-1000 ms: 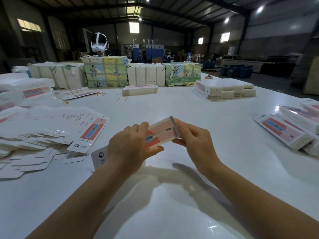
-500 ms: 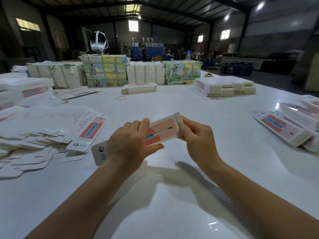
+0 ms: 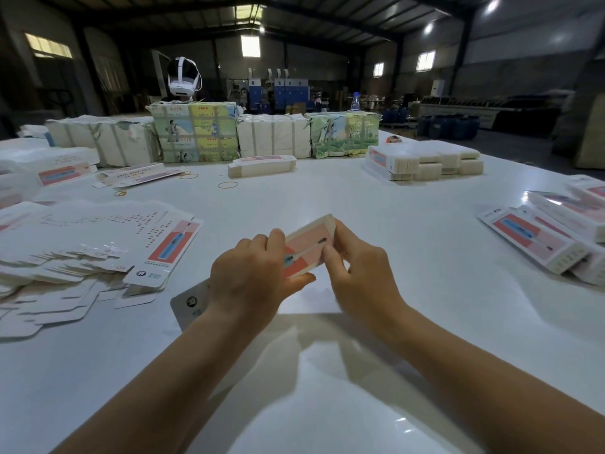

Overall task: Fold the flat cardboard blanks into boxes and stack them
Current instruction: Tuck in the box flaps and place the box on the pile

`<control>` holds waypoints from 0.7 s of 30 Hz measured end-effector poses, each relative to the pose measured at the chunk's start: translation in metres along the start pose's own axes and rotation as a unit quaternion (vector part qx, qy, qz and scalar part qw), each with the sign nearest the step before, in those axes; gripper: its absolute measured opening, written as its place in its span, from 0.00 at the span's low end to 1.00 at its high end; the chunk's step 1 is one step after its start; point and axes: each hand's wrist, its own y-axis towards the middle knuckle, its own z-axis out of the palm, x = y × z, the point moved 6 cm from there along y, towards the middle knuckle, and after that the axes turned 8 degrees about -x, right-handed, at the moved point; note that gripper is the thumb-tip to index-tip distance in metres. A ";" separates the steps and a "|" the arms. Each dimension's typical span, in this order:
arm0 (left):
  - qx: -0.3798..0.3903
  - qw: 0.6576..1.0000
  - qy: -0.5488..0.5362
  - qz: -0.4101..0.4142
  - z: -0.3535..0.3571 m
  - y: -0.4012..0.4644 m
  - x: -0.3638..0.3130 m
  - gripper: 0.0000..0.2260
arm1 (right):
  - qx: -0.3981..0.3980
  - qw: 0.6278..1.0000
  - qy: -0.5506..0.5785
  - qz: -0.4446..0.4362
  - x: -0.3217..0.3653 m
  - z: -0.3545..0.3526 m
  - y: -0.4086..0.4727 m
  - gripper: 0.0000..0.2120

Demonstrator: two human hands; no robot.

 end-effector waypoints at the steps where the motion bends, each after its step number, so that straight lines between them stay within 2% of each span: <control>1: -0.004 1.000 0.000 0.002 -0.001 0.000 -0.001 0.27 | 0.004 1.000 0.003 0.003 0.000 0.001 -0.001 0.10; 6: -0.016 1.000 -0.024 0.006 -0.003 0.000 0.004 0.28 | 0.018 0.999 0.033 0.018 0.001 0.000 0.000 0.10; 10: -0.019 0.999 -0.043 0.013 0.002 0.002 0.020 0.27 | 0.064 0.988 0.125 0.063 -0.002 0.003 0.005 0.14; 11: -0.019 0.998 -0.049 0.016 0.003 0.002 0.023 0.27 | 0.064 0.988 0.126 0.065 -0.004 0.003 0.006 0.18; 14: -0.014 0.998 -0.055 0.027 0.005 0.001 0.029 0.27 | 0.075 0.996 0.044 -0.017 -0.004 0.000 0.007 0.35; 16: -0.008 0.998 -0.049 0.042 0.005 0.002 0.030 0.27 | 0.110 0.989 -0.020 -0.096 0.001 0.003 0.005 0.40; 18: 0.004 0.997 -0.057 0.051 0.006 0.003 0.027 0.27 | 0.134 0.974 -0.085 -0.164 0.004 0.010 0.002 0.41; 21: 0.044 0.994 -0.080 0.056 0.010 0.000 0.023 0.27 | 0.137 0.948 -0.159 -0.241 0.007 0.015 -0.001 0.33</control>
